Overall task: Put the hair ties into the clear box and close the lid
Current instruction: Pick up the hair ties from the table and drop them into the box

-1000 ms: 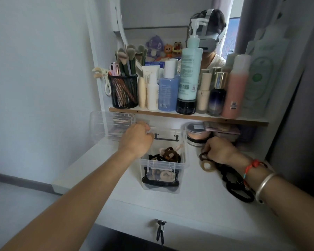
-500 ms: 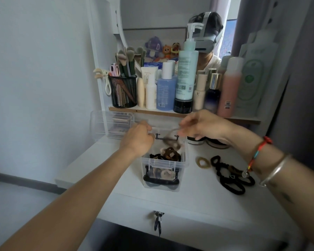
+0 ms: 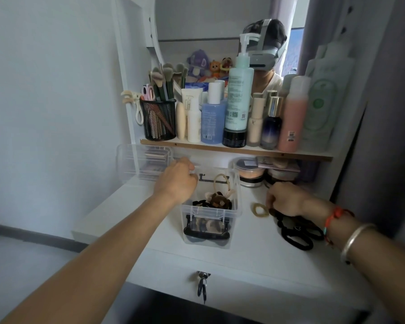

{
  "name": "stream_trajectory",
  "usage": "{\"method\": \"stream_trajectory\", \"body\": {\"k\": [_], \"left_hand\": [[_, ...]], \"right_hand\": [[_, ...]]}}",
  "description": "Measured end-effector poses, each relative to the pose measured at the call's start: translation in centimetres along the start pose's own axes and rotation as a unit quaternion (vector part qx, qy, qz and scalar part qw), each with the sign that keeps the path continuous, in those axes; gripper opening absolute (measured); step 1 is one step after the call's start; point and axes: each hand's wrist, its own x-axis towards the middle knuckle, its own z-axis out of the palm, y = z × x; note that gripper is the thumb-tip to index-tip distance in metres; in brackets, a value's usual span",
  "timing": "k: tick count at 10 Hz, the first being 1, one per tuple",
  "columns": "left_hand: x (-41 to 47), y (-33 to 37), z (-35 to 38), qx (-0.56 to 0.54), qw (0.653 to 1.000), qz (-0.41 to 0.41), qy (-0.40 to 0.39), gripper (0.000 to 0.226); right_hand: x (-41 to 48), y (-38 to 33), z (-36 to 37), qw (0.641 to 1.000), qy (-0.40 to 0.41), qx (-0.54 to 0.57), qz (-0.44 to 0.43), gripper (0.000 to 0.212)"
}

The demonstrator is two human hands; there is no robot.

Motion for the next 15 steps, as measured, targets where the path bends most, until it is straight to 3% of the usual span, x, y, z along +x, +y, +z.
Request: {"method": "stream_trajectory", "body": {"k": [2,3,4,5,6,8,9,12,13,14,15], "left_hand": [[0.0,-0.1,0.0,-0.012,1.000,-0.004,0.001,0.031],[0.0,-0.1,0.0,-0.015,1.000,-0.005,0.001,0.031],[0.0,0.0,0.0,-0.014,1.000,-0.003,0.002,0.031],[-0.1,0.0,0.0,-0.007,1.000,0.001,0.002,0.030],[-0.2,0.0,0.0,-0.006,1.000,0.002,0.004,0.030],[-0.2,0.1,-0.2,0.009,1.000,-0.003,0.000,0.030],[-0.1,-0.3,-0.9,0.030,0.999,-0.011,0.015,0.031],[-0.1,-1.4,-2.2,0.033,0.998,-0.030,0.035,0.030],[-0.1,-1.3,-1.9,0.022,0.999,-0.027,0.023,0.030],[-0.3,-0.9,-1.5,0.000,1.000,-0.024,0.016,0.029],[-0.5,-0.5,-1.1,-0.015,1.000,-0.018,0.009,0.030]], "right_hand": [[0.4,0.4,0.6,1.000,0.005,0.009,0.008,0.029],[0.9,0.3,0.3,0.988,0.096,0.121,0.020,0.025],[1.2,-0.3,-0.8,0.950,0.088,0.299,0.010,0.021],[0.6,-1.1,-0.4,0.957,-0.025,0.289,0.003,0.033],[0.3,-1.9,1.1,0.979,-0.068,0.189,-0.018,0.046],[1.4,-3.1,1.1,0.992,-0.001,0.113,-0.065,0.048],[2.5,-3.9,1.2,0.986,0.030,0.138,-0.086,0.055],[2.6,-5.0,1.4,0.994,-0.001,0.057,-0.089,0.029],[2.2,-5.3,-1.0,0.956,0.158,0.237,-0.073,0.025],[0.8,-6.6,-4.5,0.863,0.133,0.465,-0.145,0.023],[-0.9,-7.8,-6.0,0.908,0.028,0.377,-0.180,0.026]]}}
